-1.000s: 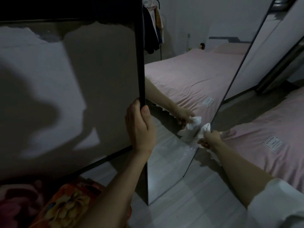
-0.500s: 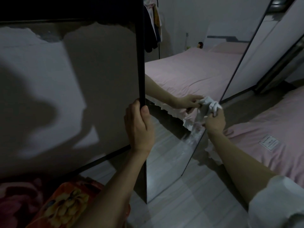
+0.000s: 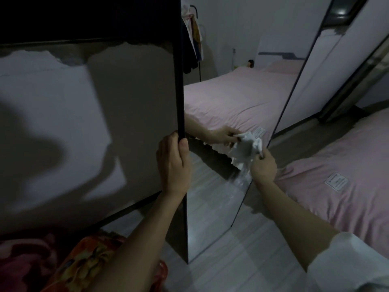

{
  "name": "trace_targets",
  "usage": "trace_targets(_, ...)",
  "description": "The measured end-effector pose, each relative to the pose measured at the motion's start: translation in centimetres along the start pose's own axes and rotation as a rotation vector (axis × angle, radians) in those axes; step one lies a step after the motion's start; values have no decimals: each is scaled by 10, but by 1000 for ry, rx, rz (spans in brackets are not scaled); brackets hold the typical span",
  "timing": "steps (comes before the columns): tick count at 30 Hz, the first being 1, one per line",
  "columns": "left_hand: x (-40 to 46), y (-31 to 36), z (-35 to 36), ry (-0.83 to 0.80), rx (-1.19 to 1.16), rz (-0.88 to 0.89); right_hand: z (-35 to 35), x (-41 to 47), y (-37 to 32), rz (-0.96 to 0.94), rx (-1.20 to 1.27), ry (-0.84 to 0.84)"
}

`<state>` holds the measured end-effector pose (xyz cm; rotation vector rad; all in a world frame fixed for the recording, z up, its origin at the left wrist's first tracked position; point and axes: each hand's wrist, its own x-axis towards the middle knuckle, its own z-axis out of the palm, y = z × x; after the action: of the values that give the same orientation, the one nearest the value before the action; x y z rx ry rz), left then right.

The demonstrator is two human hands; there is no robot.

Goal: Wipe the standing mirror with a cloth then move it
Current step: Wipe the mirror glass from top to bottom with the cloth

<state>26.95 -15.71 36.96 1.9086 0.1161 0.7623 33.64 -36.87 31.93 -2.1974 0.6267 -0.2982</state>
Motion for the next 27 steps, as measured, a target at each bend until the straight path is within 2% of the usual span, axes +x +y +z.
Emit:
trace_targets(2, 1, 0, -2, -18, 9, -1, 4, -2, 4, 42, -8, -168)
trace_targets(5, 3, -2, -5, -36, 16, -17, 2, -15, 22, 52, -185, -352)
trace_targets(9, 4, -3, -10, -77, 43, -23, -8, -31, 29, 1, -256, -287)
trace_targets(14, 5, 0, -21, -166, -6, -73, -31, -54, -7, -174, -290, -182)
trace_targets(18, 4, 1, -35, -323, -86, -197, -55, -78, -43, -214, 62, -263)
trace_targets(21, -5, 1, -46, -457, -155, -409, -70, -101, -64, -216, 231, -363)
trace_targets(25, -16, -2, -56, -666, 6, -627, -76, -128, -72, -83, 469, -512)
trace_targets(27, -20, 2, -57, -785, -234, -852, -75, -140, -75, -61, 512, -591)
